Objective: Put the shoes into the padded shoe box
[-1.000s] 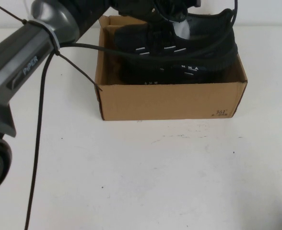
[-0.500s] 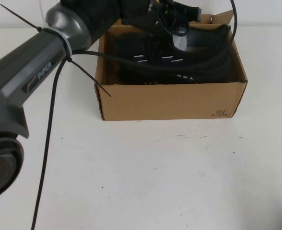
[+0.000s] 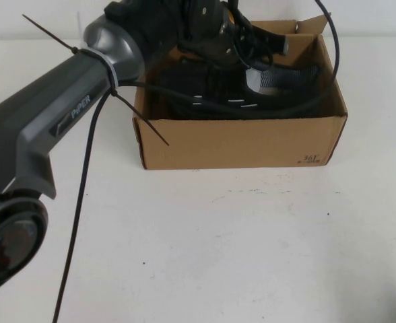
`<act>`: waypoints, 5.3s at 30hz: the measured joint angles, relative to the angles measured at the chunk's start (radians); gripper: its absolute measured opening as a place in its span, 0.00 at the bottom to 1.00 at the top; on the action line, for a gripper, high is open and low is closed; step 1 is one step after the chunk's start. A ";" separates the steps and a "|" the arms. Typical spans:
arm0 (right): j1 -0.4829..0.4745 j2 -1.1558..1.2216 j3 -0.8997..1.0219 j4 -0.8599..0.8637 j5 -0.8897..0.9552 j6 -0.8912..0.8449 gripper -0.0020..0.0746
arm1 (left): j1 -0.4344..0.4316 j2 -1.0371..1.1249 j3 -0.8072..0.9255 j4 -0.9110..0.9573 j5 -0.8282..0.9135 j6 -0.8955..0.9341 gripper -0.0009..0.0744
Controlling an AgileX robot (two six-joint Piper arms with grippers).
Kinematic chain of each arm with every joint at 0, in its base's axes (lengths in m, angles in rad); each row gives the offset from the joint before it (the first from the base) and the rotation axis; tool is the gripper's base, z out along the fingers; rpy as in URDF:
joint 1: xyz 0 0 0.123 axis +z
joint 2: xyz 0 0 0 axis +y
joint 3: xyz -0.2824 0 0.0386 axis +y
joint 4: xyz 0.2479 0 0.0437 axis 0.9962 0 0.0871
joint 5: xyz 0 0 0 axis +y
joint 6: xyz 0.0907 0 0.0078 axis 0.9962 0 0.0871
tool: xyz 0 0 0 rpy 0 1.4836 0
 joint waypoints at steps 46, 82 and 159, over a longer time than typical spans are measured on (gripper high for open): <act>0.000 0.000 0.000 0.000 0.000 0.000 0.02 | -0.026 0.125 -0.080 0.027 0.131 0.090 0.01; 0.000 0.000 0.000 0.000 0.000 0.000 0.02 | -0.005 -0.430 0.261 0.189 0.059 0.196 0.03; 0.000 0.004 0.000 -0.001 -0.002 0.000 0.02 | 0.492 -2.148 2.172 0.054 -0.411 0.274 0.01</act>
